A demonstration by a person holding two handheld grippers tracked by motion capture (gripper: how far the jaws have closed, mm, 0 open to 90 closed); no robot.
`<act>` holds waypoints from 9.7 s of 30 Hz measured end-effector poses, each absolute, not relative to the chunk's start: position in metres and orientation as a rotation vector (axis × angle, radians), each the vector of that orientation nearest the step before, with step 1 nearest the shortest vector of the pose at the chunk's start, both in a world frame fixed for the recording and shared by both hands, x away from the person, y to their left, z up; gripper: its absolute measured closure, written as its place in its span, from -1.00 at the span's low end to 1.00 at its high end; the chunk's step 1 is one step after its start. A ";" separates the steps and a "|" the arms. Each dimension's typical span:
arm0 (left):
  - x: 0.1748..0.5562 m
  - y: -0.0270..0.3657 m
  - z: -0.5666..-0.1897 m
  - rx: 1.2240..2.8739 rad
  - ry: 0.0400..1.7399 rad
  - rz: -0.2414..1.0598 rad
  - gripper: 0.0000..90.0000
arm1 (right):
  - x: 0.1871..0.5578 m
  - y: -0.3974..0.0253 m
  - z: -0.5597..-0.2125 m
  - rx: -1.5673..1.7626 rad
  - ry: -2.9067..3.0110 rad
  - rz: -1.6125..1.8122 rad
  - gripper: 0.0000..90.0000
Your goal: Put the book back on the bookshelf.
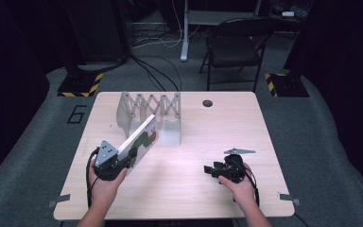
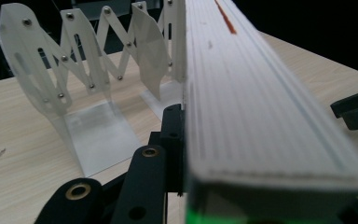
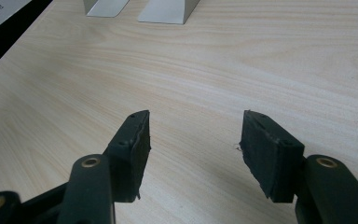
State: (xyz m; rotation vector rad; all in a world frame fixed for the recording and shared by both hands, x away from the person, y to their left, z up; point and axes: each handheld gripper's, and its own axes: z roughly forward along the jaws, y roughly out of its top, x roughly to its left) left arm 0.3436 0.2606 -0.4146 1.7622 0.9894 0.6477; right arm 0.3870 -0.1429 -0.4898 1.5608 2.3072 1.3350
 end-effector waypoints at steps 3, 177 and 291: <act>0.343 0.267 -0.414 1.753 1.006 0.654 0.69 | 0.387 -0.143 -0.490 1.560 2.306 1.336 -0.06; 0.450 0.268 -0.482 1.698 1.448 0.829 0.14 | 0.370 -0.154 -0.495 1.553 2.308 1.301 -0.07; 0.326 0.276 -0.496 2.029 1.038 0.466 -0.12 | 0.382 -0.137 -0.497 1.510 2.364 1.249 -0.08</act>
